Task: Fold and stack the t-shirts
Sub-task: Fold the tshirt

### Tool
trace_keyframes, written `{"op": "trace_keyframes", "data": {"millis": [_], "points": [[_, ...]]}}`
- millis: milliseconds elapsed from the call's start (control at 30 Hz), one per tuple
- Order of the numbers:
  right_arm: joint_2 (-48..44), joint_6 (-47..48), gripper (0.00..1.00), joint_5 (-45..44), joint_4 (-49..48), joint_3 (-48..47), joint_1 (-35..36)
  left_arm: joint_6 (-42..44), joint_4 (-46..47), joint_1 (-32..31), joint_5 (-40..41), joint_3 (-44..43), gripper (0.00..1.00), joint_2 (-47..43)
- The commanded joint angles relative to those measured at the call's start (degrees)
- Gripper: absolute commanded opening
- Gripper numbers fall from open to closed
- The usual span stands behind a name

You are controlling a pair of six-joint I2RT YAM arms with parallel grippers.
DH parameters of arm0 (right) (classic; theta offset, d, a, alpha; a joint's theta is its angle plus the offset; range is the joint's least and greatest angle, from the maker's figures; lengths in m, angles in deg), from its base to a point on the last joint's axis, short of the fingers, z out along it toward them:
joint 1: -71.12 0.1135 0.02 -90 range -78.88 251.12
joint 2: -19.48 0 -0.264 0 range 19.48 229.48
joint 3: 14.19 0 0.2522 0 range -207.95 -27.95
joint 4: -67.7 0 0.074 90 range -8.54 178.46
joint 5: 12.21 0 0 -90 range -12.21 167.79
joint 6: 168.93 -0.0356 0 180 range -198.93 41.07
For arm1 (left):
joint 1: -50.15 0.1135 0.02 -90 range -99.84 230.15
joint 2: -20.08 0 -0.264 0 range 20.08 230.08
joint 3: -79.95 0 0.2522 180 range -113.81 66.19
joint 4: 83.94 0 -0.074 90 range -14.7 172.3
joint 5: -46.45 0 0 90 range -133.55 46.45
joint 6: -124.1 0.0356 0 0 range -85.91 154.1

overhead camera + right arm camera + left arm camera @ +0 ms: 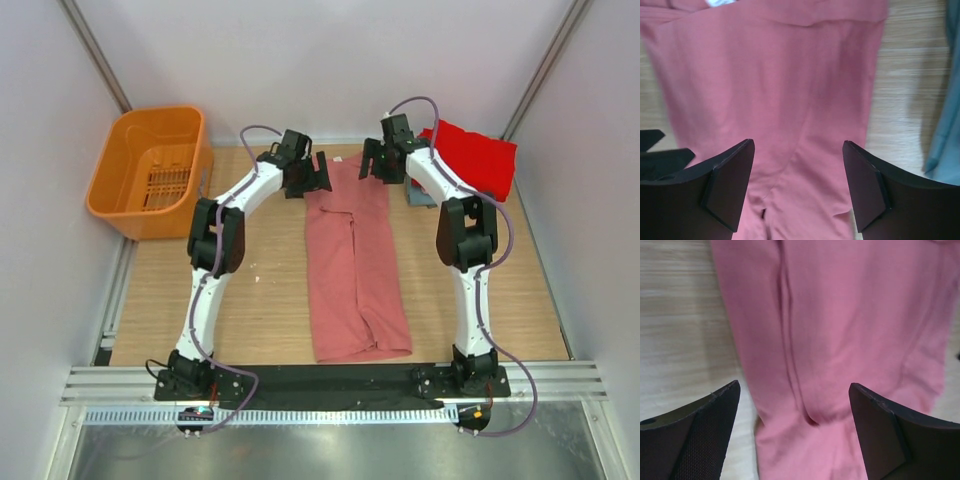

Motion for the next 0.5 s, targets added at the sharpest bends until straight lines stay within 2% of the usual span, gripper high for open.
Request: {"op": "trace_keyframes", "data": {"millis": [0, 133, 233, 267, 300, 433, 467], "points": [[0.5, 2.1, 0.77, -6.1, 2.0, -3.2, -0.9, 1.3, -6.7, 1.1, 3.3, -8.2, 0.90, 3.3], [2.0, 2.8, 0.78, -8.9, 1.8, -2.9, -0.9, 0.9, -6.2, 2.0, 4.0, -10.6, 0.85, 6.3], [4.1, 2.9, 0.74, -8.1, 2.2, -3.6, -0.9, 0.3, -6.3, 2.4, 3.5, -12.4, 0.73, 9.0], [4.7, 2.9, 0.72, -7.9, 2.3, -3.8, -1.0, 0.1, -6.1, 2.4, 2.9, -12.8, 0.65, 9.4], [5.4, 3.0, 0.71, -7.8, 2.3, -3.9, -0.9, -0.1, -6.0, 2.4, 2.3, -12.8, 0.62, 10.2], [6.8, 2.4, 0.50, -5.2, 1.3, -3.1, -0.9, -0.7, -4.6, 2.4, 0.8, -12.6, 0.42, 11.8], [7.1, 1.9, 0.46, -4.2, 0.9, -3.0, -0.9, -0.7, -4.3, 2.4, 0.3, -12.5, 0.32, 12.0]]}}
